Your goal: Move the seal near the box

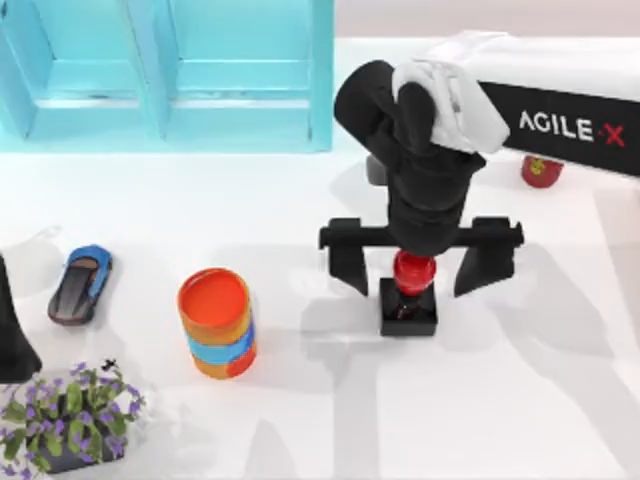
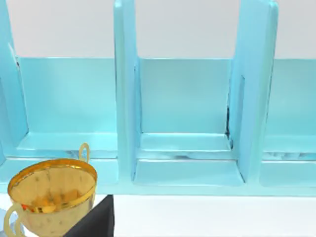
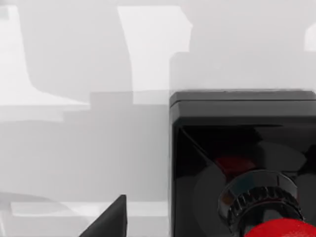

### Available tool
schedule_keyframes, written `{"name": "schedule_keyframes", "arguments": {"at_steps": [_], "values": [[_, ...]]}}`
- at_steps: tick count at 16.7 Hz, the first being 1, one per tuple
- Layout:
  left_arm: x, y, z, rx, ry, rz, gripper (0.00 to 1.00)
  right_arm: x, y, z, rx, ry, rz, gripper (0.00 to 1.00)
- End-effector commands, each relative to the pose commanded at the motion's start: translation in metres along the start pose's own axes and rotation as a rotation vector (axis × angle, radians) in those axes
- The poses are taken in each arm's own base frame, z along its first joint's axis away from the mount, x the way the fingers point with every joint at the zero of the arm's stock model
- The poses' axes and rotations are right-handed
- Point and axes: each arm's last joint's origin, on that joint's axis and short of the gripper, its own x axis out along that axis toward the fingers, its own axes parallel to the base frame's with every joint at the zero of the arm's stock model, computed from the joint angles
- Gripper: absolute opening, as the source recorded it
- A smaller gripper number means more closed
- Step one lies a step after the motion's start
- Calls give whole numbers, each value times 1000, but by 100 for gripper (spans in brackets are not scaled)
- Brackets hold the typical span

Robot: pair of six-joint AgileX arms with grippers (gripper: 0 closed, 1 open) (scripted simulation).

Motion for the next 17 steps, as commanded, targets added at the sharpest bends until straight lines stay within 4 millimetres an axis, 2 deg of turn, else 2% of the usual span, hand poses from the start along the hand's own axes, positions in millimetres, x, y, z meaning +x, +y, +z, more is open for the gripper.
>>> {"name": "schedule_keyframes", "arguments": {"at_steps": [10, 17], "values": [[0, 0, 0, 0, 0, 0, 100, 0, 0, 0, 0, 0, 0, 2], [0, 0, 0, 0, 0, 0, 100, 0, 0, 0, 0, 0, 0, 0]]}}
